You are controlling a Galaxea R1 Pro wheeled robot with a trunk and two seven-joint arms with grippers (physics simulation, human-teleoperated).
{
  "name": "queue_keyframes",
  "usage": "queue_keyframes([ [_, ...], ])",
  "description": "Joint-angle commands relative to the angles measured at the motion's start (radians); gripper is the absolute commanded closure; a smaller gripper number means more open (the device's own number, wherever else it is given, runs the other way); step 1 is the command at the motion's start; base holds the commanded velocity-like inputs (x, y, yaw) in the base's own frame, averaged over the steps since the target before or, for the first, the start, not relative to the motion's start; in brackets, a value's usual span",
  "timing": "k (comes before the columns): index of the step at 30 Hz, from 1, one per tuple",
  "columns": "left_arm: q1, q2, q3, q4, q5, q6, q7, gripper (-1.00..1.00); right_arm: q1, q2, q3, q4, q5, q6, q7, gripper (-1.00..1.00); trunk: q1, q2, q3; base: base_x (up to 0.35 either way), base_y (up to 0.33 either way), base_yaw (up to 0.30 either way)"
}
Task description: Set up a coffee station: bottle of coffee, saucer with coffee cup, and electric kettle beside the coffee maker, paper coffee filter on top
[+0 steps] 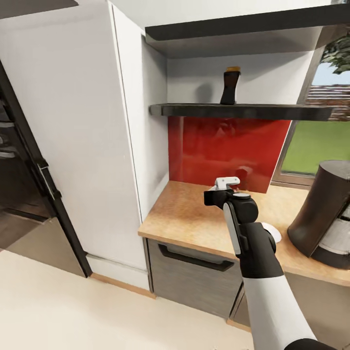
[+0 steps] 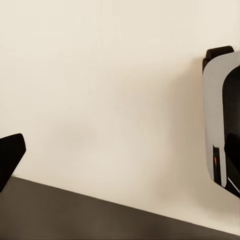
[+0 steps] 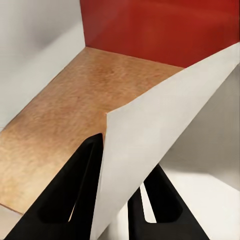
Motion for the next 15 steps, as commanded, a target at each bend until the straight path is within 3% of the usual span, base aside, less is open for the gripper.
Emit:
queue_keyframes([
  [1, -0.001, 0.0, 0.007, 0.0, -0.01, 0.0, 0.001, -1.0, -0.001, 0.001, 0.001, 0.0, 0.004, 0.005, -0.001, 1.0, 0.001, -0.002, -0.002, -0.058, 0.168, -0.287],
  [4, -0.001, 0.0, 0.008, 0.0, -0.009, -0.001, 0.002, -1.0, -0.001, 0.001, 0.001, 0.001, 0.004, 0.005, -0.001, 1.0, 0.001, -0.002, -0.001, -0.132, 0.069, -0.289],
  [9, -0.001, 0.0, 0.009, 0.0, -0.01, -0.002, 0.002, -1.0, -0.001, 0.001, 0.001, 0.001, 0.004, 0.005, -0.001, 1.0, 0.001, -0.002, 0.001, -0.299, 0.01, -0.289],
  [15, -0.001, 0.001, 0.009, 0.001, -0.009, -0.002, 0.004, -1.0, 0.0, 0.001, 0.001, 0.003, 0.004, 0.005, -0.001, 1.0, 0.001, -0.002, 0.001, -0.146, 0.001, -0.077],
])
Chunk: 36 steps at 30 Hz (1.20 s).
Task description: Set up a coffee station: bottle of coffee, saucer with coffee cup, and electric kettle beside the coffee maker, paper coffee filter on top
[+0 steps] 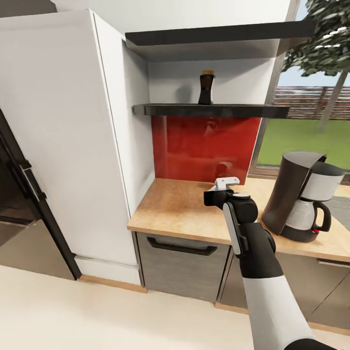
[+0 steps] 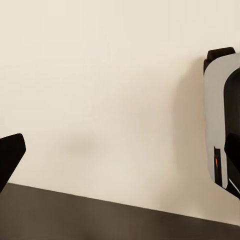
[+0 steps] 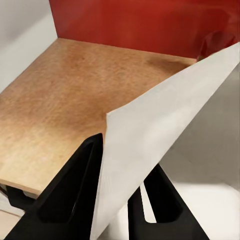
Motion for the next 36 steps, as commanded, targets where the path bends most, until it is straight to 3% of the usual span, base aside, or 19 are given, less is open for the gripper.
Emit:
queue_keyframes([
  [1, -0.001, 0.0, 0.007, 0.0, -0.01, 0.0, 0.001, -1.0, -0.001, 0.0, 0.001, 0.0, 0.003, 0.005, -0.001, 1.0, 0.001, -0.002, -0.002, -0.027, 0.0, -0.018],
  [14, -0.001, -0.001, 0.007, 0.003, -0.01, -0.002, 0.002, -1.0, -0.001, 0.0, 0.001, 0.005, 0.003, 0.005, 0.001, 1.0, 0.001, -0.002, -0.002, -0.003, 0.022, -0.217],
  [29, 0.0, 0.0, 0.005, 0.006, -0.01, -0.002, -0.001, -1.0, -0.001, 0.0, 0.001, 0.004, -0.006, 0.003, 0.006, 1.0, 0.001, -0.002, -0.002, 0.0, 0.0, -0.068],
  [32, 0.0, 0.0, 0.005, 0.006, -0.01, -0.002, -0.006, -1.0, -0.001, 0.0, 0.001, 0.004, -0.06, 0.003, 0.007, 1.0, 0.001, -0.002, -0.002, 0.0, 0.0, -0.244],
  [36, 0.0, 0.0, 0.003, 0.006, -0.01, -0.002, -0.012, -1.0, -0.001, 0.0, 0.001, 0.004, -0.212, 0.003, 0.008, 1.0, 0.001, -0.002, -0.002, 0.0, 0.0, -0.262],
])
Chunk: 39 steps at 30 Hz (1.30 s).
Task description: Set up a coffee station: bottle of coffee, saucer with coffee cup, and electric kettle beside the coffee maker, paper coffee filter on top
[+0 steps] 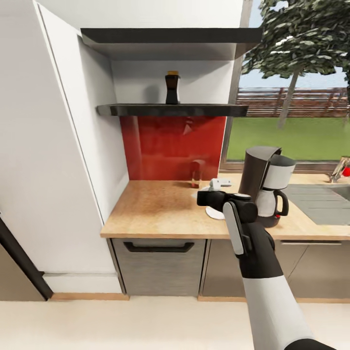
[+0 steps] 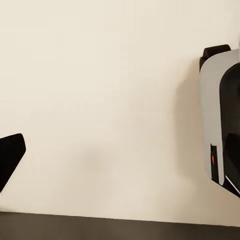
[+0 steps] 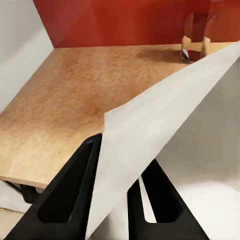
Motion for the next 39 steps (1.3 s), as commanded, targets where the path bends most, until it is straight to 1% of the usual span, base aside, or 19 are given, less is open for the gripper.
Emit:
queue_keyframes([
  [1, -0.001, 0.0, 0.008, -0.001, -0.01, 0.0, -0.001, -1.0, -0.001, 0.0, 0.0, 0.0, -0.032, 0.004, -0.002, 1.0, 0.001, -0.002, -0.002, 0.0, 0.0, -0.266],
  [3, 0.0, 0.0, 0.007, -0.001, -0.01, 0.0, -0.002, -1.0, -0.001, 0.0, 0.0, 0.0, -0.063, 0.004, -0.002, 1.0, 0.001, -0.002, -0.002, 0.0, 0.0, -0.266],
  [5, 0.0, 0.0, 0.007, -0.001, -0.01, 0.0, -0.002, -1.0, -0.001, 0.0, 0.004, 0.0, -0.075, 0.004, -0.002, 1.0, 0.001, -0.002, -0.002, 0.0, 0.0, -0.267],
  [14, 0.0, 0.0, 0.007, -0.001, -0.01, -0.002, -0.002, -1.0, 0.0, 0.0, 0.019, 0.001, -0.086, 0.004, -0.002, 1.0, 0.001, -0.002, -0.002, -0.001, 0.0, -0.267],
  [17, 0.0, 0.0, 0.008, -0.001, -0.01, -0.002, -0.002, -1.0, 0.0, 0.0, 0.07, 0.001, -0.086, 0.004, -0.002, 1.0, 0.001, -0.002, -0.002, -0.247, 0.0, -0.267],
  [20, 0.0, 0.0, 0.009, -0.001, -0.01, -0.002, -0.001, -1.0, 0.0, 0.0, 0.089, 0.0, -0.086, 0.004, -0.002, 1.0, 0.001, -0.002, -0.002, -0.299, 0.0, -0.267],
  [24, 0.0, 0.0, 0.009, -0.001, -0.01, -0.001, -0.001, -1.0, 0.0, 0.0, 0.095, 0.0, -0.086, 0.005, -0.002, 1.0, 0.001, -0.002, -0.002, -0.105, 0.0, -0.267],
  [39, 0.0, 0.001, 0.009, -0.001, -0.01, 0.0, 0.0, -1.0, 0.0, 0.0, 0.096, -0.001, -0.086, 0.005, -0.003, 1.0, 0.001, -0.002, -0.002, -0.004, 0.0, -0.267],
])
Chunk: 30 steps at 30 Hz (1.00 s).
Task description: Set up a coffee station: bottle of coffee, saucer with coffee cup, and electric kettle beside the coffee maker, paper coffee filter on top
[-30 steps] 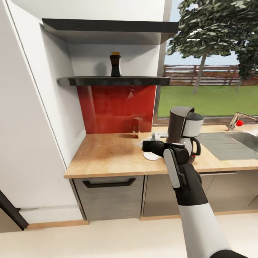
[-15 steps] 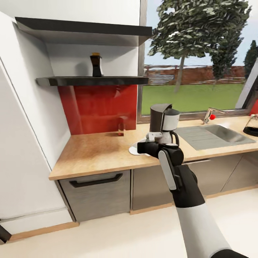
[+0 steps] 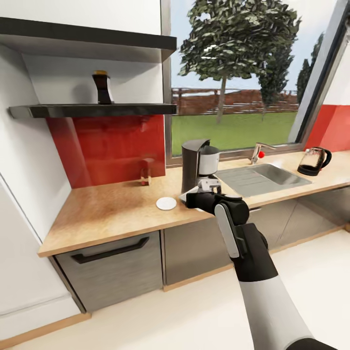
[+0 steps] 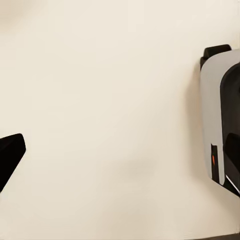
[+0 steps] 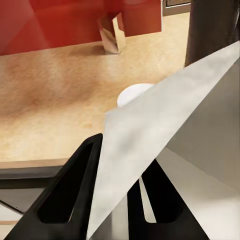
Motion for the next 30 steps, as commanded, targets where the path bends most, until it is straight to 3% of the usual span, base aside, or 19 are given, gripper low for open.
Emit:
queue_keyframes([
  [1, 0.0, 0.0, 0.008, -0.001, -0.01, 0.0, 0.001, -1.0, -0.001, 0.0, 0.0, -0.001, -0.002, 0.004, 0.0, 1.0, 0.001, -0.002, -0.002, 0.0, 0.0, -0.267],
  [15, -0.001, 0.001, 0.007, -0.001, -0.01, 0.0, 0.0, -1.0, -0.001, 0.0, -0.003, -0.003, -0.001, 0.005, -0.001, 1.0, 0.001, -0.002, -0.002, 0.0, 0.0, -0.266],
  [21, -0.001, 0.001, 0.007, -0.001, -0.01, 0.0, -0.001, -1.0, -0.001, 0.0, -0.014, -0.002, 0.003, 0.006, -0.002, 1.0, 0.001, -0.002, -0.002, 0.0, 0.0, -0.082],
  [23, -0.001, 0.001, 0.006, -0.001, -0.01, 0.0, -0.002, -1.0, -0.001, -0.004, -0.049, -0.002, 0.003, 0.008, -0.004, 1.0, 0.001, -0.002, -0.002, 0.0, 0.0, -0.007],
  [27, 0.0, 0.0, 0.006, -0.001, -0.01, 0.0, -0.002, -1.0, -0.001, -0.029, -0.193, -0.002, 0.007, 0.012, -0.005, 1.0, 0.001, -0.002, -0.002, 0.0, 0.0, -0.001],
  [30, 0.0, -0.001, 0.006, -0.001, -0.01, 0.0, -0.003, -1.0, -0.002, -0.08, -0.236, -0.002, 0.009, 0.013, -0.006, 1.0, 0.001, -0.002, -0.002, 0.0, 0.0, 0.0],
])
